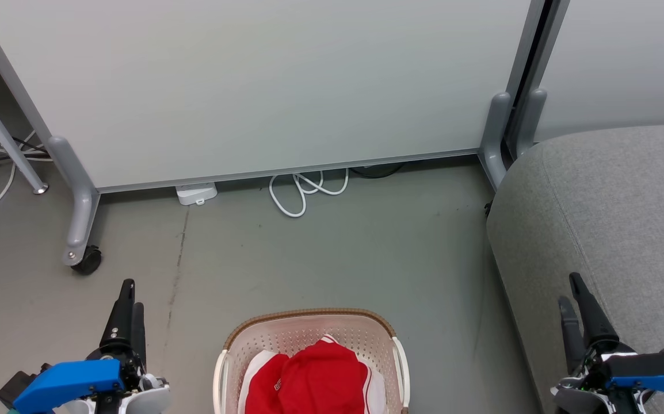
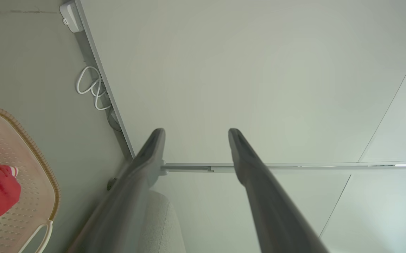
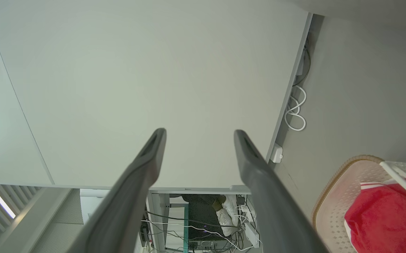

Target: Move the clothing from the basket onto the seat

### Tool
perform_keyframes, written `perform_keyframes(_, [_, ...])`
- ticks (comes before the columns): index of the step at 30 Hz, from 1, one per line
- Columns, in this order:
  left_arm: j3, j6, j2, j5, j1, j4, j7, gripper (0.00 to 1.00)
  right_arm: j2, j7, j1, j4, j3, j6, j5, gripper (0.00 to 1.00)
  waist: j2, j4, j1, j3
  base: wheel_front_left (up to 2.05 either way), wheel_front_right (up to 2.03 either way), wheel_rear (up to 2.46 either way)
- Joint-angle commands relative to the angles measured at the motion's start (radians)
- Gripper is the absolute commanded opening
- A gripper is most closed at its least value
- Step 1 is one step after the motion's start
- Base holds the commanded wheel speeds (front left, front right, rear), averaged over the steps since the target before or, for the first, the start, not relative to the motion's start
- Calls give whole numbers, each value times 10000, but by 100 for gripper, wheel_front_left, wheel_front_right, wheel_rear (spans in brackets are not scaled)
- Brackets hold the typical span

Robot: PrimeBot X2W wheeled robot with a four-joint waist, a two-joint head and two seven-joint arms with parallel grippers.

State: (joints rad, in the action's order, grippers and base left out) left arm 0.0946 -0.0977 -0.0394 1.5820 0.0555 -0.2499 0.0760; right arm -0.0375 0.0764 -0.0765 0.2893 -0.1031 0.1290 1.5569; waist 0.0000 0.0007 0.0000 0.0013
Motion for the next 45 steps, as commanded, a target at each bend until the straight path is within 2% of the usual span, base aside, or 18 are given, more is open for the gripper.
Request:
perform_keyframes(1, [-65,-43,-70,-196,311,257,-122,100,-47,-123,-171,-252,53,4,-359,100,0,5,0,6,0,0,0])
perform_keyframes(10, [-249,-84,-79,-1638,417,466,-535,100,-62,-537,-162,-435,273,6,-1719,100,0,13,0,38,0,0,0])
perform_keyframes(22, [-646,-125,-90,-4474,484,706,-1024,100,-79,-1027,-183,-690,576,9,-3874,100,0,15,0,73,0,0,0])
perform_keyframes(37, [-1284,298,-102,-7723,590,890,-1556,100,-98,-1562,-195,-1001,903,13,-6720,100,0,53,0,125,0,0,0])
perform_keyframes(45, [-1675,496,-163,-9121,672,839,-1809,100,-107,-1813,-156,-978,969,15,-8080,100,0,75,0,176,0,0,0])
